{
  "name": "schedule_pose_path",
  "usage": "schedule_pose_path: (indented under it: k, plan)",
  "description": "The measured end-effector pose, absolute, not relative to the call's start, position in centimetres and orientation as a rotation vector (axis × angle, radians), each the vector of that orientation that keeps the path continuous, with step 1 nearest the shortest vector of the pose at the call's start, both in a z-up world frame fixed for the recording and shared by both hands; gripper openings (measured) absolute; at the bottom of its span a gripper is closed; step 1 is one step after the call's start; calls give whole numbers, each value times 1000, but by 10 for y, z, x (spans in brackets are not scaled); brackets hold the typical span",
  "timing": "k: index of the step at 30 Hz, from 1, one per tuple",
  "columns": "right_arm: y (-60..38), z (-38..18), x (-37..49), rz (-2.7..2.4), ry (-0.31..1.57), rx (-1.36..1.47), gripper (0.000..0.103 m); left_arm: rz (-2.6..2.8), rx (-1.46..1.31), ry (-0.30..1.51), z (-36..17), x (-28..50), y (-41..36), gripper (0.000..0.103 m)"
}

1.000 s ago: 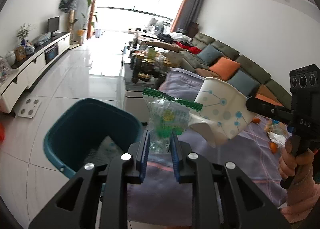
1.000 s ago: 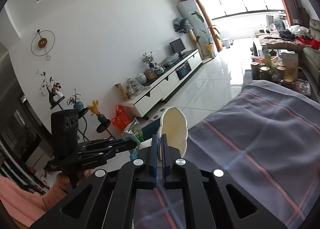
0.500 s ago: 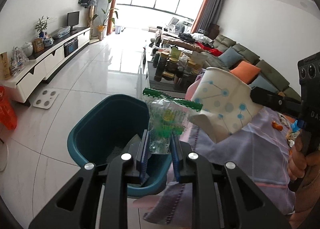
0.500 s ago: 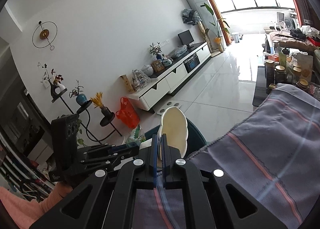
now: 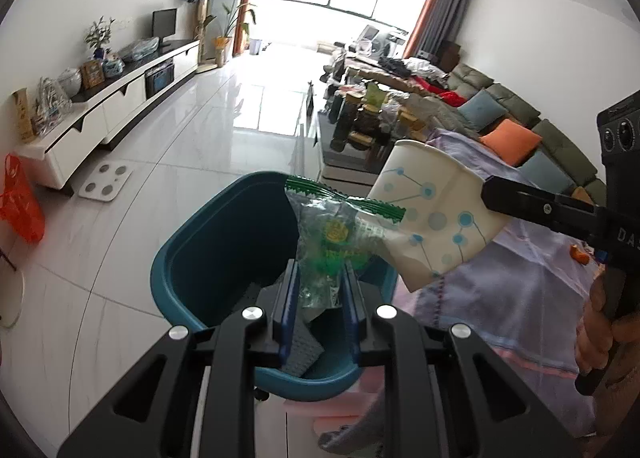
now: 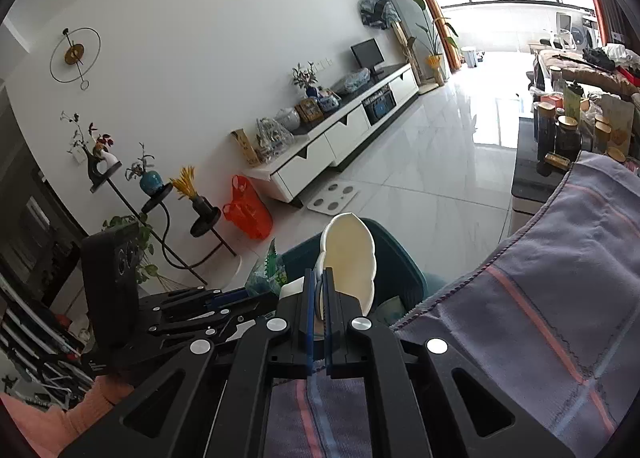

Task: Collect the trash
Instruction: 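Carry the plastic bag and paper cup over the teal bin and open both tools, then move both open tools back over the table toward the tissues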

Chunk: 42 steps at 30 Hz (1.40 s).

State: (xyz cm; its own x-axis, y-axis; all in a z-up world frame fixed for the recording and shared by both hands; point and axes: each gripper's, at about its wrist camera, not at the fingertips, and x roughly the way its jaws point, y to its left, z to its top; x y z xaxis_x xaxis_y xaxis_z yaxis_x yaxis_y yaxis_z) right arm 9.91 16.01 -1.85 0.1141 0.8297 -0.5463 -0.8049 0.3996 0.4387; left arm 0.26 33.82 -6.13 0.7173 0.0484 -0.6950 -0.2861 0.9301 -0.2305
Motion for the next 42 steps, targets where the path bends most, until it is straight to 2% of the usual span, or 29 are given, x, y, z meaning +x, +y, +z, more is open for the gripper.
schedule_pose_path:
  k: [22, 24, 29, 31, 35, 42]
  plan:
    - [210, -49, 104, 1152, 950, -40, 5, 255, -412, 846, -100, 18, 363, 25]
    - [212, -51, 104, 1150, 952, -45, 6, 257, -427, 851, -103, 19, 366, 30]
    - [211, -52, 105, 1143, 952, -41, 6, 257, -459, 848, -107, 18, 371, 35]
    - [207, -52, 105, 1141, 950, -36, 6, 258, -463, 844, -107, 18, 368, 43]
    - [197, -49, 104, 1141, 938, -24, 6, 254, -456, 833, -103, 17, 365, 44]
    - [169, -36, 100, 1144, 897, -6, 16, 240, -441, 794, -87, 14, 355, 47]
